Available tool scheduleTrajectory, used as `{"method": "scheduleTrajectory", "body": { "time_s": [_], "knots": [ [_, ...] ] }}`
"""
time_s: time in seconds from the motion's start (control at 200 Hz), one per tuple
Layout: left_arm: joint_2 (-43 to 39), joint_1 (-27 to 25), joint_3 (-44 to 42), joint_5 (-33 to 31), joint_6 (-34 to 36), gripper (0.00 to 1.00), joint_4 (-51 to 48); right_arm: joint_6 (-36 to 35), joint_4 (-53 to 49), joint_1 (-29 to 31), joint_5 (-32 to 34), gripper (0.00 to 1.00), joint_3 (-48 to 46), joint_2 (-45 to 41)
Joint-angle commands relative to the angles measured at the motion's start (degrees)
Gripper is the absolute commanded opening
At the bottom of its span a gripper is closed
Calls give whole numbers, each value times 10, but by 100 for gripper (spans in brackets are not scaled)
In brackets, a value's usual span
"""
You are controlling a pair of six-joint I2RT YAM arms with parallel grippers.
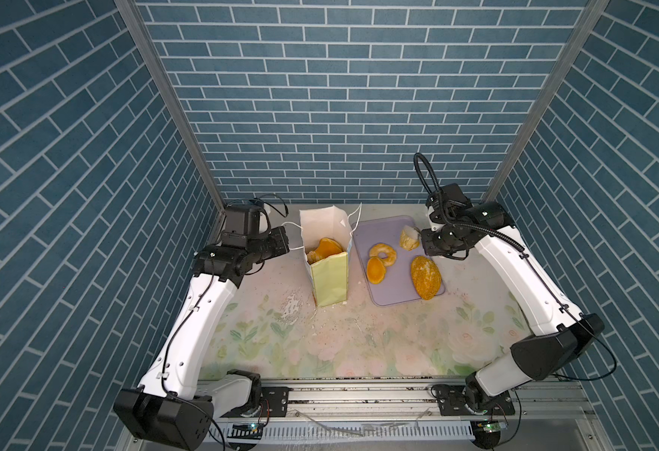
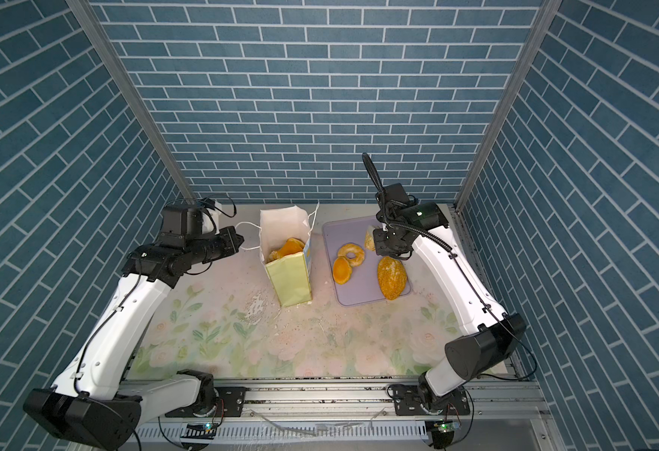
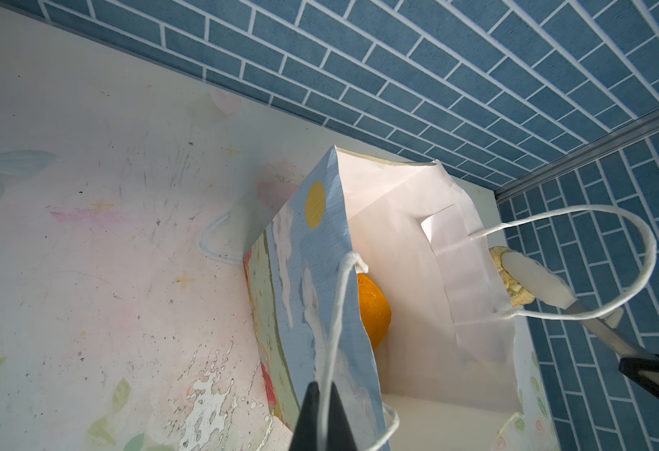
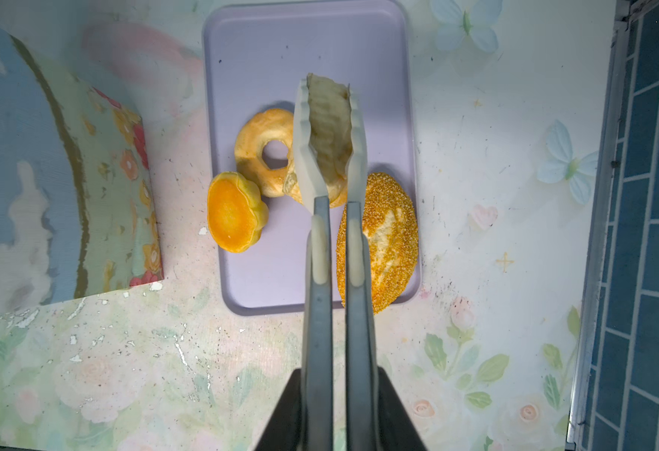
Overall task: Place the fake bread into the paper bag
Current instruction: 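Lift the white bun and carry it over the bag mouth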
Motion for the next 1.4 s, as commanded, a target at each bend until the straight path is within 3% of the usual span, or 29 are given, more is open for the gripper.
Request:
{"method": "scheduleTrajectory", "body": {
  "time_s": [0.0,0.33,0.695,0.925,1.045,1.2,1.395],
  "knots": [
    [-11,-3,-7,-5,-3,0,7,-5,22,-1,14,15,23,-34],
    [-13,-3,-13,-6,-8,0,10,-61,94,1,-18,15,75,-60],
    [-8,-4,-13,-8,-10,0,9,-111,201,42,-152,14,122,-65],
    [-9,-5,-13,-11,-11,0,7,-182,226,132,-156,14,135,-44],
    [-8,-6,-13,-11,-12,0,8,-187,226,149,-179,14,132,-22],
    [-9,-6,-13,-15,-10,0,6,-193,188,163,-133,15,147,26],
    [-9,-6,-16,-16,-10,0,7,-194,168,172,-139,15,148,65]
  ]
}}
